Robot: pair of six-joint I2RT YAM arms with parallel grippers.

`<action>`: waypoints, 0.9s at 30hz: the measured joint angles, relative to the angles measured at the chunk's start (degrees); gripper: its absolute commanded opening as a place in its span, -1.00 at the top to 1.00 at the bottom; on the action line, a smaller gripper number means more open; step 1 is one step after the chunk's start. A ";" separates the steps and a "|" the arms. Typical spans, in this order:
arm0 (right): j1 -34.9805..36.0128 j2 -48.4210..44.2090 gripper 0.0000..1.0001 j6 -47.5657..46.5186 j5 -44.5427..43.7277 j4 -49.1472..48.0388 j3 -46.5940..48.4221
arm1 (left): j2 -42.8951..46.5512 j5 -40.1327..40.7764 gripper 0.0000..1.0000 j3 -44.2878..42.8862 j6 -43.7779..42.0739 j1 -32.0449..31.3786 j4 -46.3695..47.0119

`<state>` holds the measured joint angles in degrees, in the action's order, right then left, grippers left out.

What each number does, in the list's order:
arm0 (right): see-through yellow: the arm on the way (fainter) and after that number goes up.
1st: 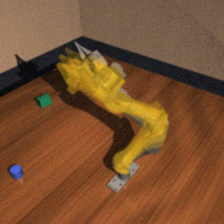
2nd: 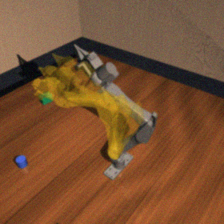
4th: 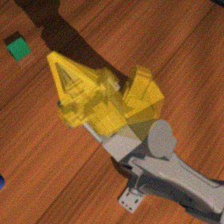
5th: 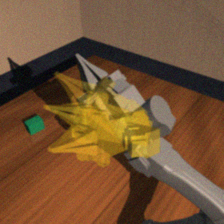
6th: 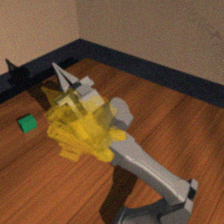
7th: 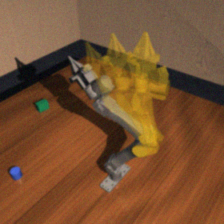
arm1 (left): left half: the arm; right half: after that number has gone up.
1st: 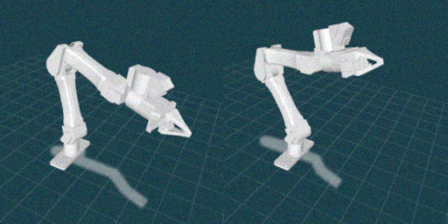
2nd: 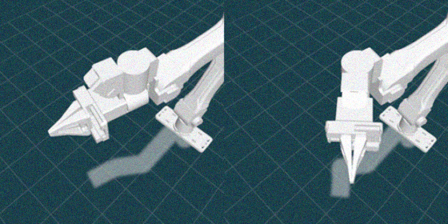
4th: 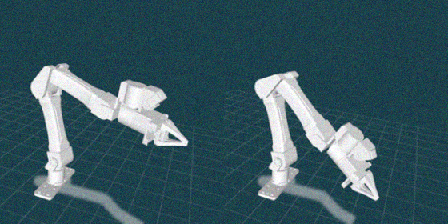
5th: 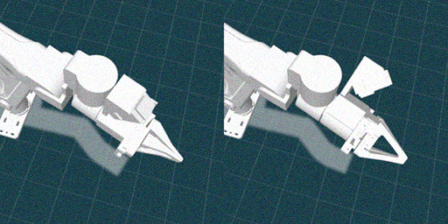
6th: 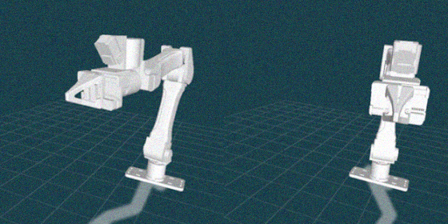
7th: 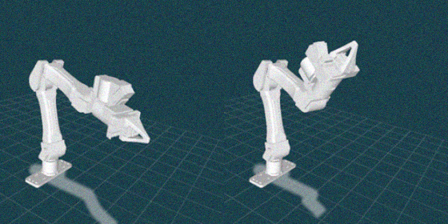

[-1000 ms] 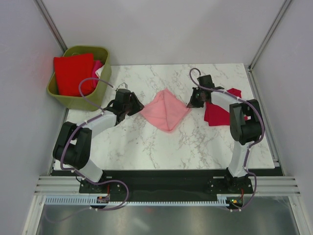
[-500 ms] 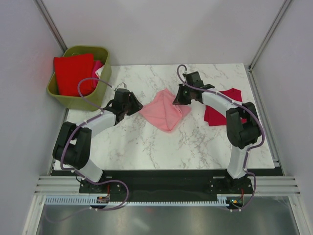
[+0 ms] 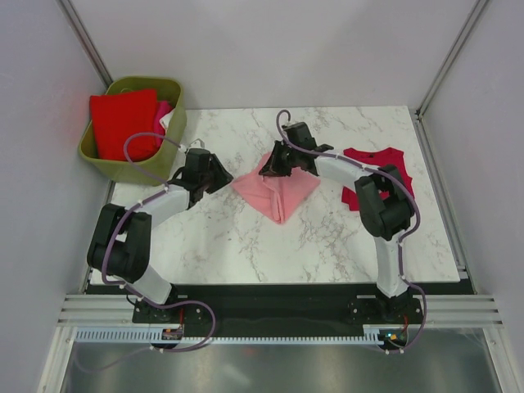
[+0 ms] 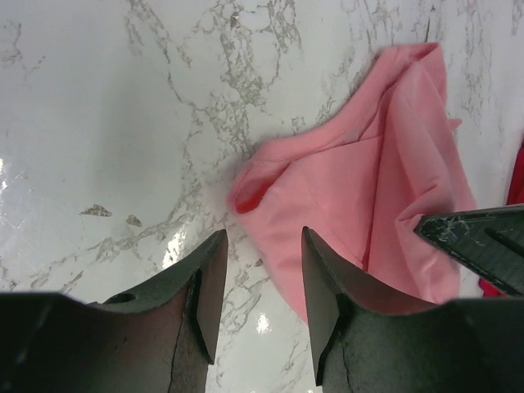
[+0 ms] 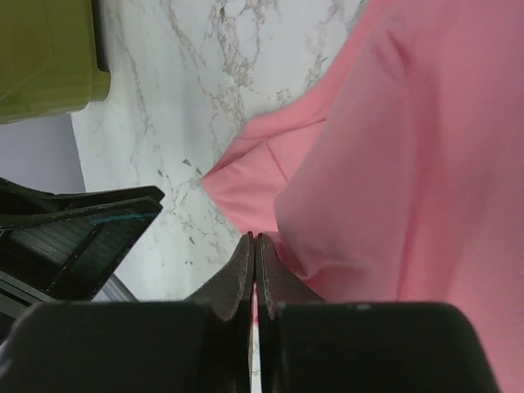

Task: Fold and stack the t-shirts
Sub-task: Fold the tshirt

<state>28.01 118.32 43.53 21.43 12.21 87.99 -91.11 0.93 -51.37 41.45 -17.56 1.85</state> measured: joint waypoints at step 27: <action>-3.17 4.59 -0.62 3.41 4.33 -8.79 6.10 | 0.92 -8.57 -0.47 10.21 6.99 1.42 9.60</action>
<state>24.84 122.91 46.94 25.76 3.42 94.08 -90.19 -7.64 -41.17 48.45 -16.14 11.44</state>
